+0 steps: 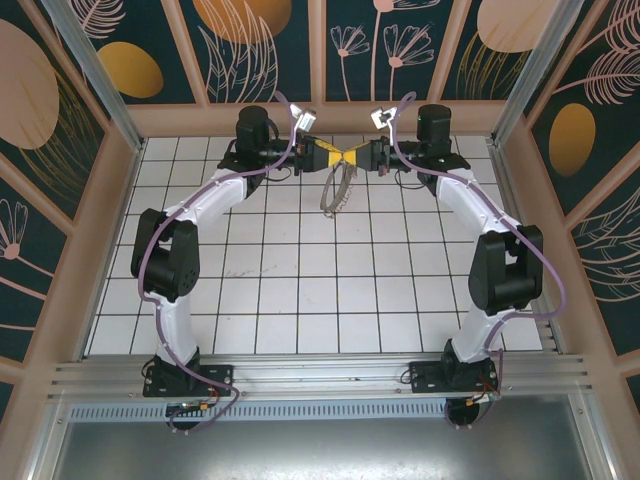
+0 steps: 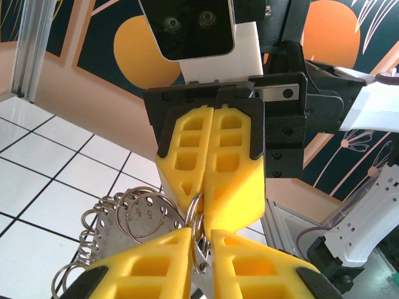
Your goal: Put the keys on the keyring
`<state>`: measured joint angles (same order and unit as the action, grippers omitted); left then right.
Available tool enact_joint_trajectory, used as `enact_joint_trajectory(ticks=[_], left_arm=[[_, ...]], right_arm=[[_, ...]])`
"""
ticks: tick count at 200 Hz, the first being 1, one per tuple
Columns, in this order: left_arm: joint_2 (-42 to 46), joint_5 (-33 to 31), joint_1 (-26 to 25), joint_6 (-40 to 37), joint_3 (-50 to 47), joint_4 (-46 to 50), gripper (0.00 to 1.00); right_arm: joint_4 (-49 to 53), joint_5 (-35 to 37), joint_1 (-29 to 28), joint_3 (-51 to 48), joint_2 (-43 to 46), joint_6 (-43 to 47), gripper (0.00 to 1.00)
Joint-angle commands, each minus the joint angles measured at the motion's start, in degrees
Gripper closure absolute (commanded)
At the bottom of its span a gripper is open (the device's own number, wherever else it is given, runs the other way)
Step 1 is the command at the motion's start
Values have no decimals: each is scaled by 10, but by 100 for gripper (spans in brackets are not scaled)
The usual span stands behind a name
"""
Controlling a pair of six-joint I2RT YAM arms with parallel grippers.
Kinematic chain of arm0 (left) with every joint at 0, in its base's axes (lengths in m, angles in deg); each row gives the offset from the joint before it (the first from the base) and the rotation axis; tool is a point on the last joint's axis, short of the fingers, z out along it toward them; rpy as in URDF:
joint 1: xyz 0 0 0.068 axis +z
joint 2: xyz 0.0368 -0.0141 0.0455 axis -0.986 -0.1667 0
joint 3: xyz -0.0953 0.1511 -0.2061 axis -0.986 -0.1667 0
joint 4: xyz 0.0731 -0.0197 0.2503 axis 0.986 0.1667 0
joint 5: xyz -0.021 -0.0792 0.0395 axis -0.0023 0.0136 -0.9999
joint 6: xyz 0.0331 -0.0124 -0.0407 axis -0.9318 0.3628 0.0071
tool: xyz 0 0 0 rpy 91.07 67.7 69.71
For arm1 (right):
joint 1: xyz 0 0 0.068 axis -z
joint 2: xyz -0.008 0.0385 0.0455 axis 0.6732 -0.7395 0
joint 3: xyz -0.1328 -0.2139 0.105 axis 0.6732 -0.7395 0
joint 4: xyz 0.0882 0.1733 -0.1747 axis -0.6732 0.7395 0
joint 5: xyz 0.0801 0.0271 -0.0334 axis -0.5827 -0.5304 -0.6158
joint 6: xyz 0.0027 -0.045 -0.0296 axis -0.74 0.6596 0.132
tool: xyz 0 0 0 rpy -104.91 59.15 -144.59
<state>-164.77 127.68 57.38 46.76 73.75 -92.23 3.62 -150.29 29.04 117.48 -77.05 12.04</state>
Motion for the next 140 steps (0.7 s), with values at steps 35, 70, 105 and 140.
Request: enact_joint_trajectory(ticks=[35,70,105,140], left_arm=[[-4,26,-25,-35,20,20,100],[6,7,-25,-35,5,7,100],[18,-7,-25,-9,-18,-40,100],[26,-20,-25,38,-43,-110,100]], right_arm=[[-28,9,-9,24,-11,-8,100],[-49,30,10,8,4,-37,75],[-195,30,53,-84,66,-139,58],[-284,67,56,-161,112,-200,56]])
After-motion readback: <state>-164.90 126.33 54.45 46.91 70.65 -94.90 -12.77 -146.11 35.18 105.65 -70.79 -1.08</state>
